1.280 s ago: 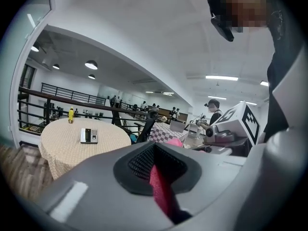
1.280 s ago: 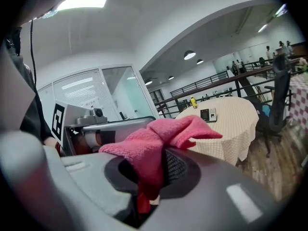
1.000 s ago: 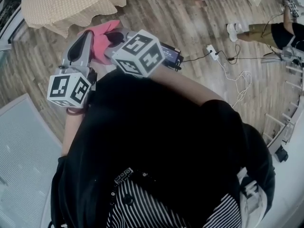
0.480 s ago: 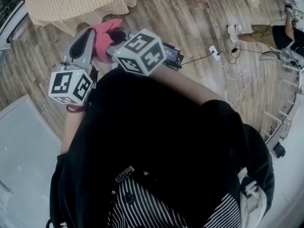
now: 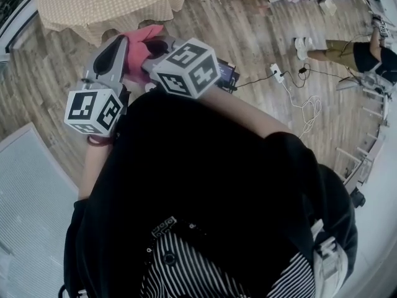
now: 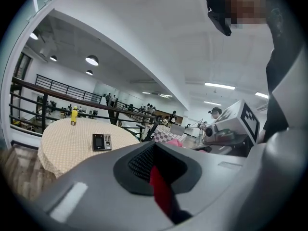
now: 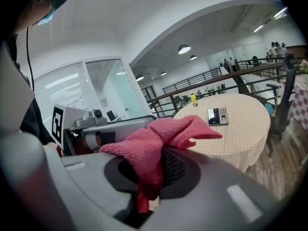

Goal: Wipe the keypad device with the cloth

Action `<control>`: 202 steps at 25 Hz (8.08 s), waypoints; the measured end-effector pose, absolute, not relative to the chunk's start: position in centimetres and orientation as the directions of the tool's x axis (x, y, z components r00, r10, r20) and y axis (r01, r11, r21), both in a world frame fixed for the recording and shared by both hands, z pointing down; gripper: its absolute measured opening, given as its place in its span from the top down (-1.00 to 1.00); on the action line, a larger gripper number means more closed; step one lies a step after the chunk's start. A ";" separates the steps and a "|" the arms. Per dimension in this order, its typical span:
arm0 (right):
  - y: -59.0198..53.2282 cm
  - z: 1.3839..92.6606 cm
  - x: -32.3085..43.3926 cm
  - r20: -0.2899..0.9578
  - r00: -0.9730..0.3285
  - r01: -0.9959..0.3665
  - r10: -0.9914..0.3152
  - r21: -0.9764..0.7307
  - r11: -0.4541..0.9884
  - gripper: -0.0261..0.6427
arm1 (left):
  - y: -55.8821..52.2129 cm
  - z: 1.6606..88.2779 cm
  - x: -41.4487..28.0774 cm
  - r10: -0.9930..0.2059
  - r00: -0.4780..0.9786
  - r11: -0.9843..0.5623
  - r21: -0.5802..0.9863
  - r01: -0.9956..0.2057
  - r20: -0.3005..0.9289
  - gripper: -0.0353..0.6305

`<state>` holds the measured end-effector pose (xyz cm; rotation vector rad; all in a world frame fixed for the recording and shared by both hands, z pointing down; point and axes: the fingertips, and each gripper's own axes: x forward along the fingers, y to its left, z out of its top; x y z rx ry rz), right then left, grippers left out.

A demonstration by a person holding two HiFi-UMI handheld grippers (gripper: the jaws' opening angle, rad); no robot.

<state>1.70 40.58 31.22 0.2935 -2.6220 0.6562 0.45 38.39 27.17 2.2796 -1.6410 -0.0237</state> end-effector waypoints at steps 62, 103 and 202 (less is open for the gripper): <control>-2.0 35.3 -17.9 0.435 -0.867 -0.066 0.243 -0.584 0.809 0.73 | -5.2 31.8 -19.1 -0.902 0.170 -0.062 0.270 -0.961 0.397 0.88; -15.5 41.8 -27.1 0.503 -0.863 -0.340 0.053 -0.654 0.676 0.73 | -19.6 38.8 -27.2 -0.718 0.478 -0.334 0.352 -0.874 0.506 0.88; -16.7 61.1 -27.5 0.750 -0.653 -0.567 0.105 -0.576 0.589 0.73 | -22.6 56.8 -28.8 -0.238 0.423 -0.580 0.221 -0.784 0.875 0.88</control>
